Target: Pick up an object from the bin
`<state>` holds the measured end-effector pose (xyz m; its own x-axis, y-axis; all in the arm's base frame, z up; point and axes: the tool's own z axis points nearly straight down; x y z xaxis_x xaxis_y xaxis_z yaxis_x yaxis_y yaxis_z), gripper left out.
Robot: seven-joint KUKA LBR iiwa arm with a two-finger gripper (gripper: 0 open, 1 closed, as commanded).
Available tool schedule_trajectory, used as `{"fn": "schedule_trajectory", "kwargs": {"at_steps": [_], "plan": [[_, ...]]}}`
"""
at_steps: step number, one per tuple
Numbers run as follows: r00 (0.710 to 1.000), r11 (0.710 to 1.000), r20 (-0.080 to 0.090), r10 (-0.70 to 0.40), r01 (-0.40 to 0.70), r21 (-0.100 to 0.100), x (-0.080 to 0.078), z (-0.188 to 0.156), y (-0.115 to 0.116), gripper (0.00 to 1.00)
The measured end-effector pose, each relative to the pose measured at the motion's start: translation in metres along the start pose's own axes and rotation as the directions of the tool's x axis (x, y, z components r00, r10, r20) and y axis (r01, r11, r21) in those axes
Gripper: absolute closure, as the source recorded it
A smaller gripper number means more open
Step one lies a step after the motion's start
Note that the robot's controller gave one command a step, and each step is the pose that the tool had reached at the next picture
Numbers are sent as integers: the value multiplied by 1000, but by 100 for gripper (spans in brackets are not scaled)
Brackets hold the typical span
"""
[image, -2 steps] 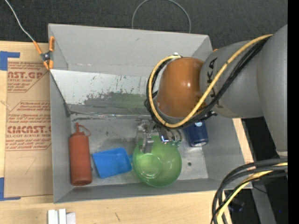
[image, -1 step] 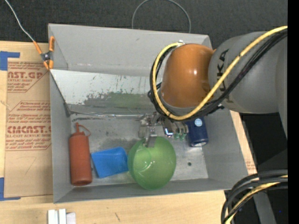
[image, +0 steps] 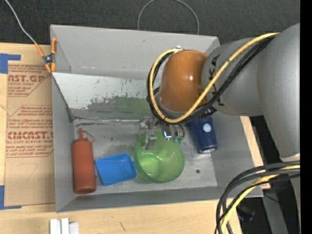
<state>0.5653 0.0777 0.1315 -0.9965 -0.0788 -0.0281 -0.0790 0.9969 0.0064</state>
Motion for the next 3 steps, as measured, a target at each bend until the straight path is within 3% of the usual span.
{"fn": "schedule_trajectory", "kwargs": {"at_steps": [1,2,3], "plan": [[1000,1000,-15,-7,7,1,12,-55,1,100],[949,949,2,-315,315,1,6,3,1,100],[993,993,-9,-114,114,-1,30,-9,-1,100]]}}
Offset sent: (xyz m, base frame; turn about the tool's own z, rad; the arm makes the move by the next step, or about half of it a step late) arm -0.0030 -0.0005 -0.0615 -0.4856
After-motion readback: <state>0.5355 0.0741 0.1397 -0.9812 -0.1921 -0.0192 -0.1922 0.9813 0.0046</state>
